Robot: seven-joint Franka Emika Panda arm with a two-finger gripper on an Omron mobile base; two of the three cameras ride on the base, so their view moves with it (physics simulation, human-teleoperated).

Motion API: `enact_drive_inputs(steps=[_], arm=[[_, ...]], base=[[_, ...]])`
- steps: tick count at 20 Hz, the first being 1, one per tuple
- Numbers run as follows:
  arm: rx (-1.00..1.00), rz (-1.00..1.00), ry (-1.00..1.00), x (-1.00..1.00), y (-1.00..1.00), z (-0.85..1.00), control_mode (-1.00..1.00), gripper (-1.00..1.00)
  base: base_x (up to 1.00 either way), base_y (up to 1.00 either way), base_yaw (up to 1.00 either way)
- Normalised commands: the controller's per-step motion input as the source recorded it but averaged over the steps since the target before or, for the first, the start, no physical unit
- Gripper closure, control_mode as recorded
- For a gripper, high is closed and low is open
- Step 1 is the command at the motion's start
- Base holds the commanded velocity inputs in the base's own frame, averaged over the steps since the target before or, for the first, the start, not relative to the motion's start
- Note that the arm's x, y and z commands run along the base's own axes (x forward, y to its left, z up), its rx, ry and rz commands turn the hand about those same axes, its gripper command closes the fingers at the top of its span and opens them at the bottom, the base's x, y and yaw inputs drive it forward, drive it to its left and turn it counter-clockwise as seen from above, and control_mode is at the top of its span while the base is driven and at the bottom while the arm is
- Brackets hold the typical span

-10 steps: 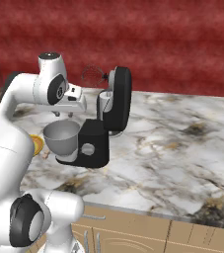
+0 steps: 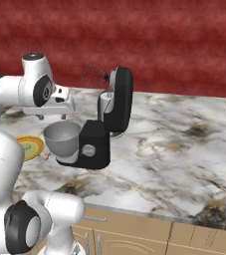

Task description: Add butter and sugar cubes to the stand mixer bowl and then turn on the stand mixer to begin making frosting.

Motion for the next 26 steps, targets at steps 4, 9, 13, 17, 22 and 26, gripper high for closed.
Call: enact_drive_inputs(steps=[4, 9, 13, 17, 22, 26], arm=[[-0.14, 0.07, -0.04, -0.37, 0.6, 0.0, -1.0, -1.0], [-0.21, 0.09, -0.06, -0.4, 0.62, 0.0, -1.0, -1.0], [-0.2, 0.12, -0.04, -0.31, 0.6, 0.0, -1.0, -1.0], [-0.13, 0.14, 0.0, -0.16, 0.59, 0.0, -1.0, -1.0], [-0.15, 0.15, 0.0, -0.06, 0.55, 0.0, -1.0, -1.0], [-0.13, 0.18, 0.01, 0.0, 0.35, 0.0, -1.0, -1.0]], base=[[0.0, 0.0, 0.0], [0.0, 0.0, 0.0], [0.0, 0.0, 0.0], [0.0, 0.0, 0.0], [0.0, 0.0, 0.0], [0.0, 0.0, 0.0]])
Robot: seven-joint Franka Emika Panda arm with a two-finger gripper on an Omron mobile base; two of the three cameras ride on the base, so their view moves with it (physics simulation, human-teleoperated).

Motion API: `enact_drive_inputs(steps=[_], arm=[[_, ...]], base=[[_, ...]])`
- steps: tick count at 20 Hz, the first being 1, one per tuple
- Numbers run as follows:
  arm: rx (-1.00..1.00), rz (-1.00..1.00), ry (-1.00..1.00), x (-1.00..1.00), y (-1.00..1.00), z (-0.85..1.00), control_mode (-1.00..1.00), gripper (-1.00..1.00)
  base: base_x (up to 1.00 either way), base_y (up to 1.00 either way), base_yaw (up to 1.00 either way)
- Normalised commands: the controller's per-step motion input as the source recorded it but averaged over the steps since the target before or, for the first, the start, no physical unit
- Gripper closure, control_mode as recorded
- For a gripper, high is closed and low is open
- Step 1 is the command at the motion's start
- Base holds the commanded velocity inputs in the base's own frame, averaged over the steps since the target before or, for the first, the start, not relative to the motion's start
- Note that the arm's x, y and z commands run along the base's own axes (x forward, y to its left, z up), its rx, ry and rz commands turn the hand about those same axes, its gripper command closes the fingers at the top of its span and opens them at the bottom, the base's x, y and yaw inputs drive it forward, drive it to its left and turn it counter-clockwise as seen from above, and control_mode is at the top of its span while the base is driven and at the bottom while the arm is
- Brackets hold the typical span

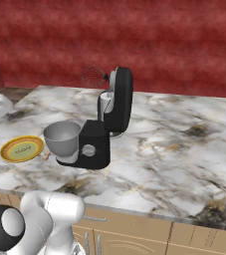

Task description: Add butter and sugar cubes to the stand mixer bowl and then turn on the stand mixer to begin making frosting.

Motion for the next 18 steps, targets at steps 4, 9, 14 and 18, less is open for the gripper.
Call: enact_drive_inputs(steps=[4, 9, 14, 18], arm=[[-0.13, 0.2, 0.04, 0.0, 0.16, -0.09, -1.0, -1.0], [-0.1, 0.19, 0.08, 0.02, 0.2, -0.17, -1.0, -1.0], [0.0, 0.15, 0.12, 0.14, 0.36, -0.22, -1.0, -1.0], [0.02, 0.17, 0.17, 0.25, 0.33, -0.21, -1.0, -1.0]], base=[[0.0, 0.0, 0.0], [0.0, 0.0, 0.0], [0.0, 0.0, 0.0], [0.0, 0.0, 0.0]])
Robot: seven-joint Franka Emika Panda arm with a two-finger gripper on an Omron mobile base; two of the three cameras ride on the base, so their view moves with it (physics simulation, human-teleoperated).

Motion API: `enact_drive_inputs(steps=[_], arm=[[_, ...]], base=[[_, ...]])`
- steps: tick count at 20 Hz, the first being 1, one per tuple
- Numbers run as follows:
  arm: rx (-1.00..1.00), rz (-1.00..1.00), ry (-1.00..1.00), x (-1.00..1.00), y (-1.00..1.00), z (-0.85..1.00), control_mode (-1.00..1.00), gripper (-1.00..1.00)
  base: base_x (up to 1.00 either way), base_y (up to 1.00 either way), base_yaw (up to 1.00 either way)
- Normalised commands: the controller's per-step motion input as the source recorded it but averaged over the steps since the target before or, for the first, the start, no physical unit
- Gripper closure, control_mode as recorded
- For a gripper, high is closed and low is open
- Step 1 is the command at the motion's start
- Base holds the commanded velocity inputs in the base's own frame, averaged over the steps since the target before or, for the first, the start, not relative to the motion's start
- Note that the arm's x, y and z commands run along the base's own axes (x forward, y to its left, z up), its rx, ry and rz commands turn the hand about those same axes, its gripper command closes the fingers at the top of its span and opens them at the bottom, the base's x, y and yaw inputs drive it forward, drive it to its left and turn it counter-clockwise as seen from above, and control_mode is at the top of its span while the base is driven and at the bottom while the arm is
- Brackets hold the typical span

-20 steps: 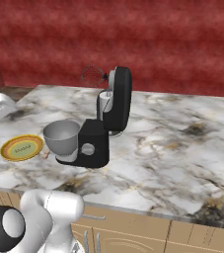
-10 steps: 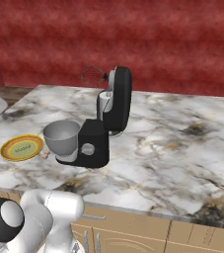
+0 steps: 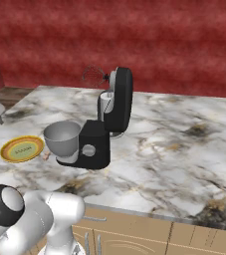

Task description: Add butter and sugar cubes to the stand mixer bowl and then turn on the stand mixer to begin making frosting.

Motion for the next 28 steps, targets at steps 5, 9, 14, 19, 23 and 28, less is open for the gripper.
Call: enact_drive_inputs(steps=[5, 9, 14, 19, 23, 28], arm=[[0.01, 0.11, 0.23, 0.37, 0.26, -0.23, -1.0, -1.0], [0.0, 0.06, 0.24, 0.44, 0.21, -0.29, -1.0, -1.0], [0.0, 0.14, 0.05, 0.24, 0.03, -0.51, -1.0, -1.0], [0.0, 0.16, 0.0, 0.31, 0.0, -0.44, -1.0, -1.0], [-0.02, 0.14, 0.0, 0.28, 0.0, -0.39, -1.0, -1.0], [-0.01, 0.14, 0.01, 0.22, 0.0, -0.4, -1.0, -1.0]], base=[[0.0, 0.0, 0.0], [0.0, 0.0, 0.0], [0.0, 0.0, 0.0], [0.0, 0.0, 0.0], [0.0, 0.0, 0.0], [0.0, 0.0, 0.0]])
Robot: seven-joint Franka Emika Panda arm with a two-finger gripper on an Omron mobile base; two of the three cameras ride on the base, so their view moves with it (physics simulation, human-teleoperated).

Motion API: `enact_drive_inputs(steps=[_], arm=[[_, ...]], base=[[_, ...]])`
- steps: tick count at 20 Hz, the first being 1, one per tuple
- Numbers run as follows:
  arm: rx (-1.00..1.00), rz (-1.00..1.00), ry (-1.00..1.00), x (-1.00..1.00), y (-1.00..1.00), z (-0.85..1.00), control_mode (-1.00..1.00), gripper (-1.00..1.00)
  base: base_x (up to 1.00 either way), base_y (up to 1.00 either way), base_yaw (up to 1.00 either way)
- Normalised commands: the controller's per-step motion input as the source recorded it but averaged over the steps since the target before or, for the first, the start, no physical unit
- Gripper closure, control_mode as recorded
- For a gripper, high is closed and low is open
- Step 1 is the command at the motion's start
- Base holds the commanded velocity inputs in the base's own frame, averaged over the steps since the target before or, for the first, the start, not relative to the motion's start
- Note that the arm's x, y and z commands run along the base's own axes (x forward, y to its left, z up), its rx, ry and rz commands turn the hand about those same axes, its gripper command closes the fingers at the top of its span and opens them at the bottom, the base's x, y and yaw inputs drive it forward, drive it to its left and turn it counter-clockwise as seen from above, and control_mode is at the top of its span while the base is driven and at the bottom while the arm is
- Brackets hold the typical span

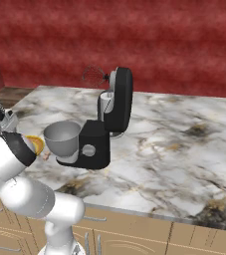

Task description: Add butter and sugar cubes to the stand mixer bowl and then turn on the stand mixer to begin making frosting.

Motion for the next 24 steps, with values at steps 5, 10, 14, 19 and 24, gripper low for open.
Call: enact_drive_inputs(steps=[5, 10, 14, 19, 24], arm=[[0.0, 0.13, 0.0, 0.21, 0.0, -0.34, -1.0, -1.0], [0.0, 0.11, 0.0, 0.19, 0.04, -0.33, -1.0, -1.0], [0.0, 0.07, 0.0, 0.13, 0.21, -0.23, -1.0, -1.0], [0.0, 0.02, 0.0, 0.12, 0.31, -0.19, -1.0, -1.0], [-0.03, 0.0, 0.0, 0.17, 0.29, -0.09, -1.0, -1.0]], base=[[0.0, 0.0, 0.0], [0.0, 0.0, 0.0], [0.0, 0.0, 0.0], [0.0, 0.0, 0.0], [0.0, 0.0, 0.0]])
